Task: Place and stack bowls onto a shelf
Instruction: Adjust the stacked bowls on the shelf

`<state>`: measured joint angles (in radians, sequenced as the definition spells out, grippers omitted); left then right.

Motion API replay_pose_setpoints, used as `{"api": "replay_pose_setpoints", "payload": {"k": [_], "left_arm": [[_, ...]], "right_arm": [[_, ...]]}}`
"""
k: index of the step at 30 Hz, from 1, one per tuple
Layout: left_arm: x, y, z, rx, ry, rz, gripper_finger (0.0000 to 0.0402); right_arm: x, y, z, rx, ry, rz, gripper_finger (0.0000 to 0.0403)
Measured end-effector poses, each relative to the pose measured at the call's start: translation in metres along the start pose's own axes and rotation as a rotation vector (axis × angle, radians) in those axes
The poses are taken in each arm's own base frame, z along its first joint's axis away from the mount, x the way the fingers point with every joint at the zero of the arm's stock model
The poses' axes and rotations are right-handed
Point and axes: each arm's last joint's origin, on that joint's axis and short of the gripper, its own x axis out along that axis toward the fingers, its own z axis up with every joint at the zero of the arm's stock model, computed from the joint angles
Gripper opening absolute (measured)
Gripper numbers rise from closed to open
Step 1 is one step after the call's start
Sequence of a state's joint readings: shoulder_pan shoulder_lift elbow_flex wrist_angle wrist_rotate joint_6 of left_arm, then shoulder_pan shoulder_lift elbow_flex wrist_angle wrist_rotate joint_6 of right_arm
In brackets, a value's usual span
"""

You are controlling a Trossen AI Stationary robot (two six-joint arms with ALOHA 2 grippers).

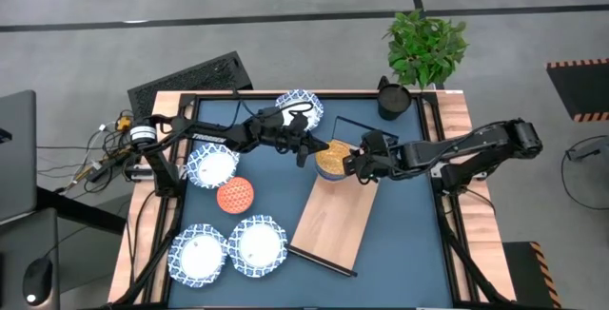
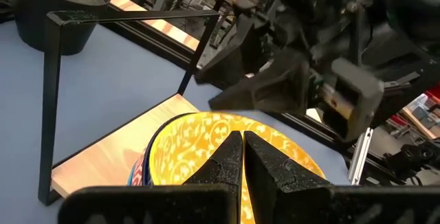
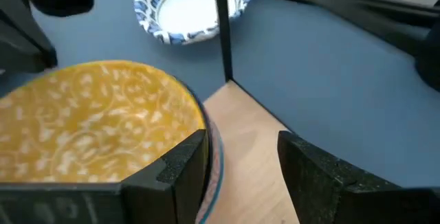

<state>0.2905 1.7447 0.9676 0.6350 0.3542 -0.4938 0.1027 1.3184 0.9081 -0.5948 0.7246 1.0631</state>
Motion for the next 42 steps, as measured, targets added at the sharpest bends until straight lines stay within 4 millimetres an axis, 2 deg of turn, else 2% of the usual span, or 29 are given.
{"api": "replay_pose_setpoints", "payload": {"k": [5,13,20,24,27,32,39,42], "left_arm": [[0.0,0.0,-0.001,0.007,0.007,0.004,0.0],[0.0,0.001,-0.001,0.008,0.012,0.014,0.0],[0.0,0.0,-0.002,0.006,0.016,0.005,0.0],[0.0,-0.001,-0.002,0.008,0.017,0.004,0.0],[0.0,-0.001,-0.002,0.009,0.017,0.004,0.0],[0.0,-0.001,-0.002,0.01,0.016,0.003,0.0],[0.0,-0.001,-0.002,0.01,0.014,0.003,0.0],[0.0,-0.001,-0.002,0.009,0.014,0.003,0.0]], "right_arm": [[-0.005,-0.001,0.004,0.009,-0.024,0.012,0.0207],[-0.021,0.017,0.002,-0.062,-0.059,0.185,0.0207],[-0.017,0.012,-0.004,-0.056,-0.039,0.12,0.0207],[-0.025,0.016,-0.009,-0.051,-0.055,0.148,0.0207],[-0.033,0.009,-0.011,0.003,-0.07,0.107,0.0207],[-0.033,-0.013,-0.019,0.067,-0.04,-0.066,0.0198],[-0.025,-0.012,-0.014,0.068,0.007,-0.057,0.0172],[-0.015,-0.019,-0.021,0.078,0.034,-0.068,0.0162]]}}
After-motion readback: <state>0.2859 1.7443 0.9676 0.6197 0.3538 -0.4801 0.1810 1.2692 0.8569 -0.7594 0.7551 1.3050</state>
